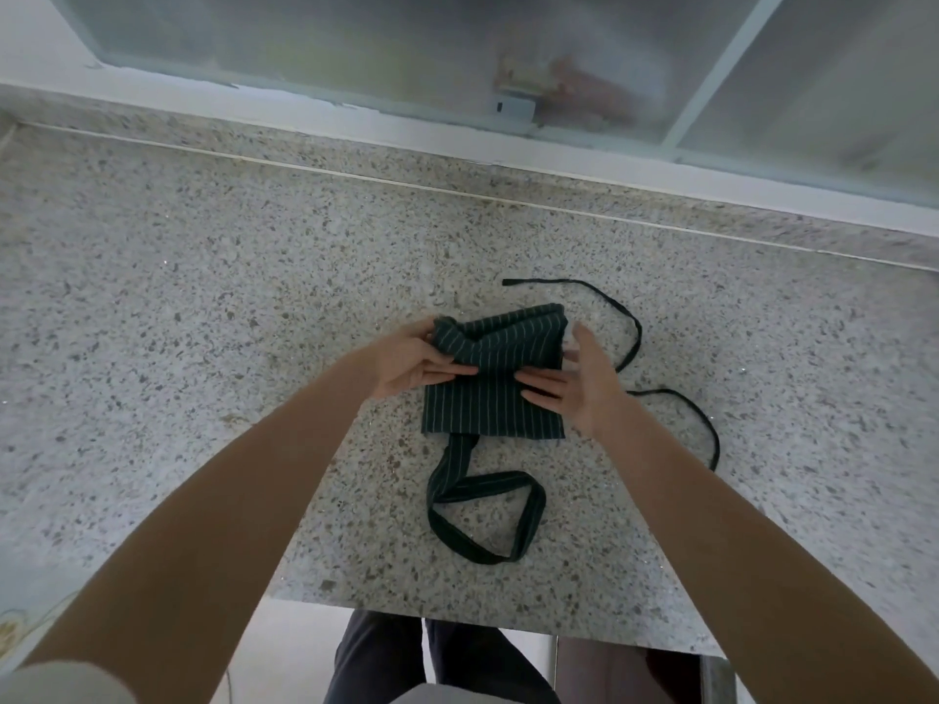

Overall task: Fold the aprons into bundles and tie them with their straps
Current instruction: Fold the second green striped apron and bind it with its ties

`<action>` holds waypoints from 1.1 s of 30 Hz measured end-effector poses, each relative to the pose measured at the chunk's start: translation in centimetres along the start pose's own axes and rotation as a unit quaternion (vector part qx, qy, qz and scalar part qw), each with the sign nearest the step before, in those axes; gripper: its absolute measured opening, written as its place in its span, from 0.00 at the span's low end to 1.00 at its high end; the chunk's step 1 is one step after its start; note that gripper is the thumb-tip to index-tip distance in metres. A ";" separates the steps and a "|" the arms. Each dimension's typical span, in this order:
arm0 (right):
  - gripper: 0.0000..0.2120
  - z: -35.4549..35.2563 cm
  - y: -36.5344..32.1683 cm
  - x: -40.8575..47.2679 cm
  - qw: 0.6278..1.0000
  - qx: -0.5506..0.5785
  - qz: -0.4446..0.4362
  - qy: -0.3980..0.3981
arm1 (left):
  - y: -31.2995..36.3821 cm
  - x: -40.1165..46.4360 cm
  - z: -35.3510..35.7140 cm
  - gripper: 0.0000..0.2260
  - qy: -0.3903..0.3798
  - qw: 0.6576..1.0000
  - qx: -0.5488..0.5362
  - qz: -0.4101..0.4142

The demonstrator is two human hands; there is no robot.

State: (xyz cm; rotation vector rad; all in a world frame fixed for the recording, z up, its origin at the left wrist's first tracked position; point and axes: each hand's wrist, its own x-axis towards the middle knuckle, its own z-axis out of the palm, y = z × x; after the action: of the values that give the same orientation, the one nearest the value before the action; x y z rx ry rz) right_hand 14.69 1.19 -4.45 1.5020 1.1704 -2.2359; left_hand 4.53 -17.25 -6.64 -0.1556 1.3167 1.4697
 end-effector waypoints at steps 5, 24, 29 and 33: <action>0.27 -0.7 -1.1 0.4 0.995 0.061 0.073 -0.012 | -0.8 -0.3 0.4 0.19 0.003 0.994 0.104 0.045; 0.17 -1.4 1.1 -0.3 0.984 -0.165 -0.034 -0.053 | -1.4 -3.2 3.0 0.16 0.156 0.981 -0.082 -0.085; 0.22 -2.9 0.8 -0.2 0.978 -0.162 -0.021 -0.128 | -2.8 -3.8 2.0 0.19 0.126 0.987 -0.101 0.000; 0.27 -3.8 0.3 0.1 0.950 -0.277 -0.034 -0.142 | -4.0 -4.2 2.0 0.22 0.115 0.993 0.003 0.037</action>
State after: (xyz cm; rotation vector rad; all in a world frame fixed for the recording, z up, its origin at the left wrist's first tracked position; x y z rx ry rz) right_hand 17.50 3.67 -5.31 0.9010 1.5894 -1.8476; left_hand 10.24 -19.19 -5.53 -0.2810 1.5251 1.5452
